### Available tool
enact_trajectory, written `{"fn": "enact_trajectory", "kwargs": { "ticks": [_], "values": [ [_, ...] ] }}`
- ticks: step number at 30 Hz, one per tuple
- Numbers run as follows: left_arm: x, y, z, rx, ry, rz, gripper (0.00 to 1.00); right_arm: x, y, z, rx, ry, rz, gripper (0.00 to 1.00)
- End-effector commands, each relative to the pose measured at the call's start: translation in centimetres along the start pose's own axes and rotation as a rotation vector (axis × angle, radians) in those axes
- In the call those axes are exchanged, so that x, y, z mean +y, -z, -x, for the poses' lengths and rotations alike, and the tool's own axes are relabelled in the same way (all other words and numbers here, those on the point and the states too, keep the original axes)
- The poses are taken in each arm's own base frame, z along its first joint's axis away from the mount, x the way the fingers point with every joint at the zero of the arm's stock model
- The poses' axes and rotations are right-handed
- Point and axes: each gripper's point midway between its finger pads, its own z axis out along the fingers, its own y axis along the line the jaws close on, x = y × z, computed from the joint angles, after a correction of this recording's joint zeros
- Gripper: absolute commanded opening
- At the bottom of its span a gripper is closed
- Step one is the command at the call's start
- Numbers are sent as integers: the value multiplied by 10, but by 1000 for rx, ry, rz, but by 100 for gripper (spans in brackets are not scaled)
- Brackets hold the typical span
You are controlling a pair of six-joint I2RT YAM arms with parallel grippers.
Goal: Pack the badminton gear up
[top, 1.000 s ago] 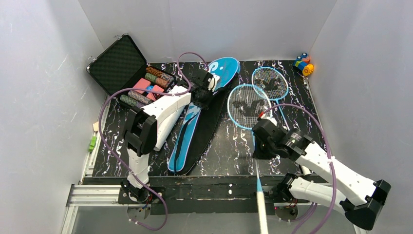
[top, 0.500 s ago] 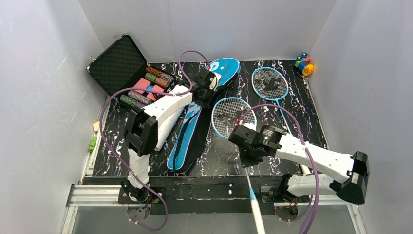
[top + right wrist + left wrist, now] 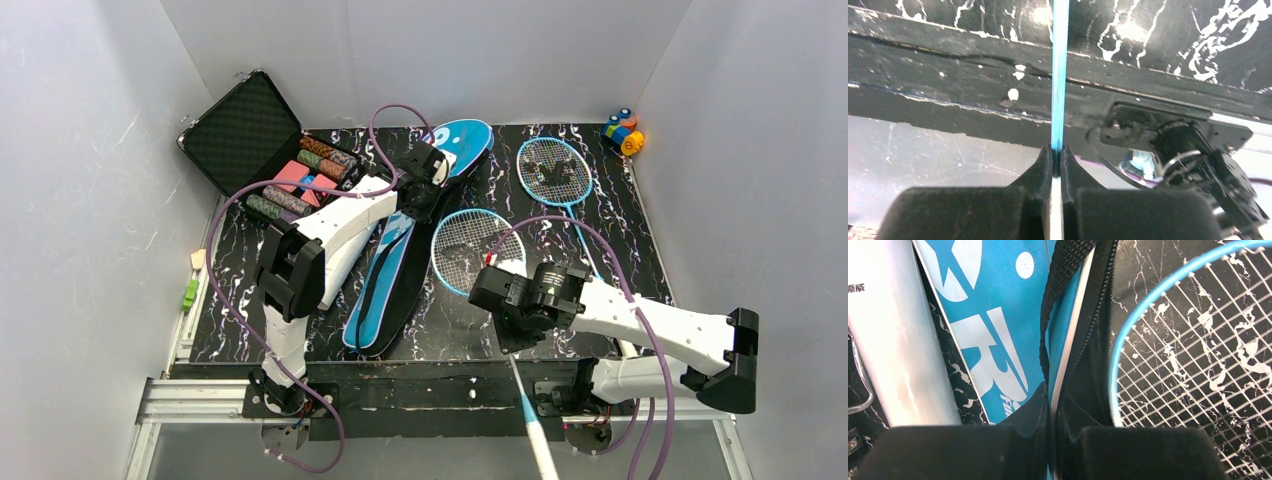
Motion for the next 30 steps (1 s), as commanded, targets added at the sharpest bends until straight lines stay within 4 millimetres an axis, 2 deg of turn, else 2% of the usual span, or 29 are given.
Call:
{"fn": "enact_trajectory", "kwargs": {
  "ticks": [1,9,13,17,25,30],
  "values": [
    [4,11,18,-63,-16,31,0,-18,32,-4,-19,7,-44,1],
    [6,10,20,-65,-25,42,0,-7,48,-3,-8,66,-20,1],
    [4,14,25,-77,-25,31,0,5,39,-2,8,98,-11,1],
    [-2,26,31,-95,-23,9,0,22,23,5,13,148,-6,1],
    [-24,48,24,-84,5,-113,0,58,-1,44,-36,290,-61,1],
    [-42,62,18,-67,13,-223,0,74,-21,71,-51,275,-23,1]
  ]
}}
